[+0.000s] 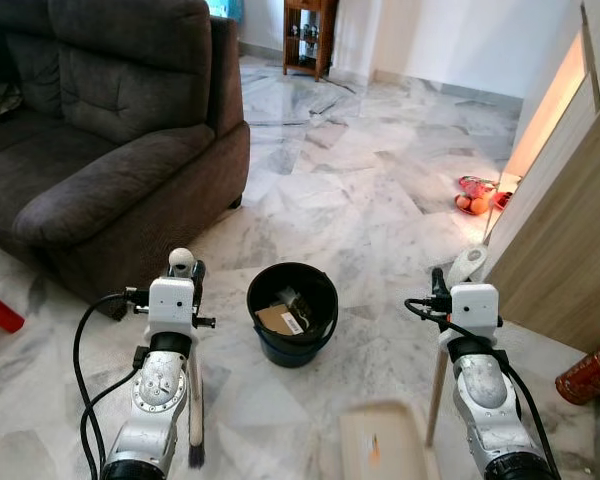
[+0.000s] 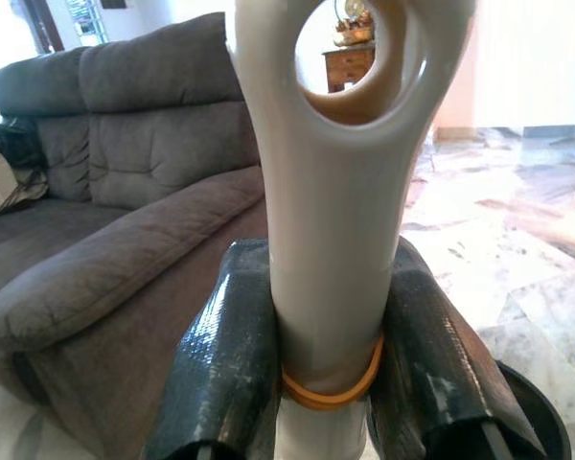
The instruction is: Sweep floor
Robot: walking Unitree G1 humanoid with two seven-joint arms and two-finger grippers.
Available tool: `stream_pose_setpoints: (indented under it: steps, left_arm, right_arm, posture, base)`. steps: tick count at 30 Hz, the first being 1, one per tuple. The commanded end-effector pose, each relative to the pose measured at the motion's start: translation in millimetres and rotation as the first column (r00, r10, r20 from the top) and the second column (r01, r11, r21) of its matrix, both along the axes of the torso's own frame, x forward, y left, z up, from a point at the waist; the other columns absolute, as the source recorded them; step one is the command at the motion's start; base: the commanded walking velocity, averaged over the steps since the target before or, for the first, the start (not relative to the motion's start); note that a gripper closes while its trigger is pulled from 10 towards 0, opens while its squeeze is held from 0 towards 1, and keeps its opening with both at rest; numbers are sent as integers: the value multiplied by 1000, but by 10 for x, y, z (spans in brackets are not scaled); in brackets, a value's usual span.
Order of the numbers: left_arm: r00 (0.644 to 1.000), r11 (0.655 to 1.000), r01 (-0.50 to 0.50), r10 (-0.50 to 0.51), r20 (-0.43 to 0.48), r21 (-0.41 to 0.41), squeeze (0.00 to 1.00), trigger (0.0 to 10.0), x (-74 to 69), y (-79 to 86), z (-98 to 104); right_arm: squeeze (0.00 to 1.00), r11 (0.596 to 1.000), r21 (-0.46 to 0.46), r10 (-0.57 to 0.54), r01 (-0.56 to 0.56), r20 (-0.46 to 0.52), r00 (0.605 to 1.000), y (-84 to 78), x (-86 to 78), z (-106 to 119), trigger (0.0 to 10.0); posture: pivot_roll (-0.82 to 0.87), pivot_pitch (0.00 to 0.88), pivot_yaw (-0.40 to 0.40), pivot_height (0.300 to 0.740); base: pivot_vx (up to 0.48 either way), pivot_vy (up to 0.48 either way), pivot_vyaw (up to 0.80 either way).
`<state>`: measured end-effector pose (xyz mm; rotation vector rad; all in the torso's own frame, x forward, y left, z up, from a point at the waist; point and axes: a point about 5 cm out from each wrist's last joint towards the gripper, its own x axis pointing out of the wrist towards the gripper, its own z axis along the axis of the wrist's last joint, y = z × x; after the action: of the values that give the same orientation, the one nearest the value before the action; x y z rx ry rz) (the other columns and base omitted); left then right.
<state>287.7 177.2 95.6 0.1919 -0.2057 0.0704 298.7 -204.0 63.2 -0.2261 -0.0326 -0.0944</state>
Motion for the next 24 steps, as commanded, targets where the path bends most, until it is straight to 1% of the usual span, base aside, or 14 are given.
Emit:
stream_pose_setpoints:
  steps: [1,4,7,10,14,19,24]
  left_arm:
    - [998,1000,-12,11,55,19,0,10000,-32,70,101]
    - [998,1000,-17,16,58,20,0,10000,-41,97,106]
    - [998,1000,-16,15,59,23,0,10000,-19,103,125]
    - [998,1000,-3,2,65,10,0,10000,4,111,166]
    - [998,1000,12,-13,56,15,0,10000,43,83,164]
    - [999,1000,19,-20,51,19,0,10000,66,63,161]
    - [999,1000,17,-18,51,17,0,10000,84,23,165]
  right_arm:
    - [0,1000,0,14,-14,70,997,-8,69,138,10000]
    - [0,1000,12,24,-25,77,997,19,82,148,10000]
    - [0,999,22,44,-47,93,995,63,100,171,10000]
    - [0,997,46,53,-58,109,993,135,71,163,10000]
    - [0,996,60,56,-64,114,992,168,28,138,10000]
    - [0,997,63,41,-48,110,993,138,-9,119,10000]
    - [0,998,56,28,-35,126,992,48,-12,163,10000]
  posture:
    - [107,3,-68,740]
    - [106,1,-66,740]
    - [106,0,-60,740]
    - [85,3,-33,740]
    - [65,8,-21,740]
    - [34,18,-26,740]
    - [49,24,-16,740]
  base:
    - [0,0,0]
    - [0,0,0]
    - [0,0,0]
    - [0,0,0]
    - [0,0,0]
    - [0,0,0]
    - [0,0,0]
